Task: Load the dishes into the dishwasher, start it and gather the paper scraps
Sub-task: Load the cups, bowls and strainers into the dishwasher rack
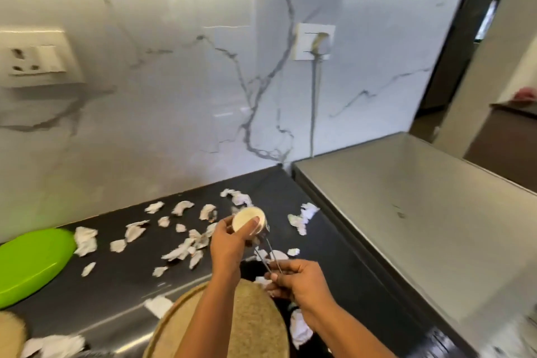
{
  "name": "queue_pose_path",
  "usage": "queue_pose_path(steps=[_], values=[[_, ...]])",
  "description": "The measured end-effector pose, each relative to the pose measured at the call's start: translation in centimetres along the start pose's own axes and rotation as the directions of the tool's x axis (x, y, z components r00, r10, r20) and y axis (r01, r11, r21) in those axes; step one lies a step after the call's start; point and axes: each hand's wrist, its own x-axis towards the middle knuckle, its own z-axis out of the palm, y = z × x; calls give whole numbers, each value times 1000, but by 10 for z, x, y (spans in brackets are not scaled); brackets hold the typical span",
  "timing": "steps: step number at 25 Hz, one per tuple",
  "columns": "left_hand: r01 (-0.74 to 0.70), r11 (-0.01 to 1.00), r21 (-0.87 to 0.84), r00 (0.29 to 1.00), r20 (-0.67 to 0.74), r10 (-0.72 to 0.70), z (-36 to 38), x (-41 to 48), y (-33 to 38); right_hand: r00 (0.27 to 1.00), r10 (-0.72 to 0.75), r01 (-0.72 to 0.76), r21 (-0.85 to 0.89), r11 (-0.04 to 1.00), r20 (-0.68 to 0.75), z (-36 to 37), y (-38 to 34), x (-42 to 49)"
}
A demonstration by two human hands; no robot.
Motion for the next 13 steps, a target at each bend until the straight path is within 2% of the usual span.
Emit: queue_pose_path(steps=[4, 9, 13], values=[[11, 998, 56, 985, 173, -21, 73, -21, -6, 980, -7, 22, 70, 997, -199, -73, -6, -24], [21, 997, 72, 927, 372, -46, 148, -56, -15, 930, -25, 85, 148, 985, -368, -156, -9, -52], [77, 985, 155, 852, 503, -146, 212, -103, -45, 838, 6, 152, 243, 958, -545, -239, -1, -99]])
